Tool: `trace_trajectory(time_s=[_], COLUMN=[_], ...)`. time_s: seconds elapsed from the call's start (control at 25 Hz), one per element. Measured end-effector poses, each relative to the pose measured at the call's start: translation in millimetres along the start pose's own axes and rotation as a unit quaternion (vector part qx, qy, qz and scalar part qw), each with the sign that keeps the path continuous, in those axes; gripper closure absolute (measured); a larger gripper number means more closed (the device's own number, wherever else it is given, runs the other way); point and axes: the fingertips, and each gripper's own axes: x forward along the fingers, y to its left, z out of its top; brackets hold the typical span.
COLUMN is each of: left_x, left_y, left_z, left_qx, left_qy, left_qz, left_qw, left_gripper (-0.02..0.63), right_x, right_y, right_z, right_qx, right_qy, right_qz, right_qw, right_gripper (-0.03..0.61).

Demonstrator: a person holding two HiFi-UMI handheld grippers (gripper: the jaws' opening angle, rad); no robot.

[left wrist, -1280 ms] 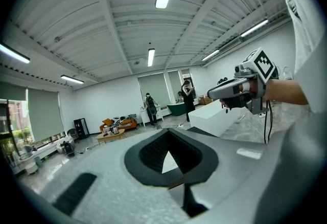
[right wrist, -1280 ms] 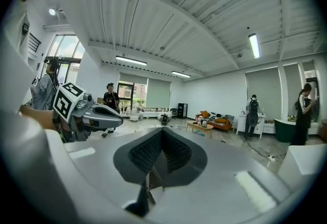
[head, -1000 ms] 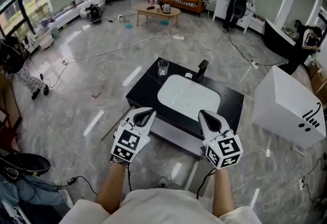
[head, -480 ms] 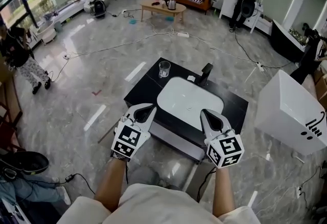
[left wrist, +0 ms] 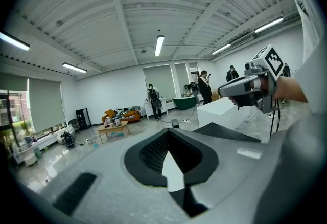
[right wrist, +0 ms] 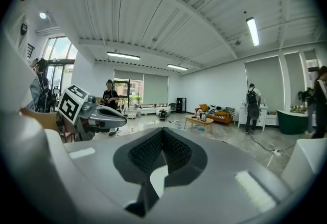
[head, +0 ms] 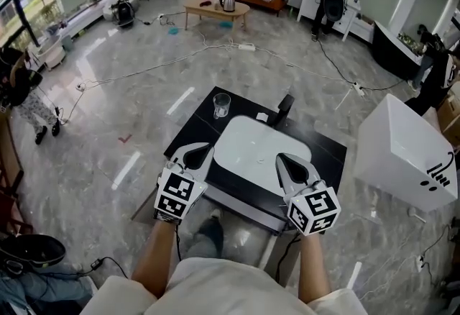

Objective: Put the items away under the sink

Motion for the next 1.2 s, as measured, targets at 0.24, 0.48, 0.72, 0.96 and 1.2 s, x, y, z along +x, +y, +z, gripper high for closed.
trace_trajectory(time_s=[0.24, 0.48, 0.72, 0.96, 1.2], left_x=[48.2, 100.9, 151.1, 188.0, 225.3], left_y=[46.6, 90.4, 119.3, 139.9, 156.2], left_z=[-9.3, -34.9, -68.6, -95.7, -132.9], left_qx=[-0.010, -0.030, -0.043, -0.075, -0.103], left_qy=[0.009, 0.033, 0.064, 0.066, 0.090], left_qz=[-0.005, -0.012, -0.037, -0.072, -0.108], left_qw=[0.9999, 0.9989, 0.9963, 0.9924, 0.9847], left_gripper=[0.609, 0.609, 0.609, 0.592, 0.561], right_x=[53.1, 103.0, 144.4, 182.0, 210.9], right_y=[-23.0, -45.1, -66.9, -80.4, -86.1], right_z=[-3.2, -16.7, -33.9, -58.0, -79.8], right_qx=[0.003, 0.014, 0.022, 0.048, 0.063], right_qy=[0.012, 0.036, 0.060, 0.081, 0.102], right_qz=[-0.016, -0.026, -0.046, -0.061, -0.070], right_qw=[1.000, 0.999, 0.997, 0.994, 0.990], right_gripper=[0.572, 0.572, 0.572, 0.572, 0.572])
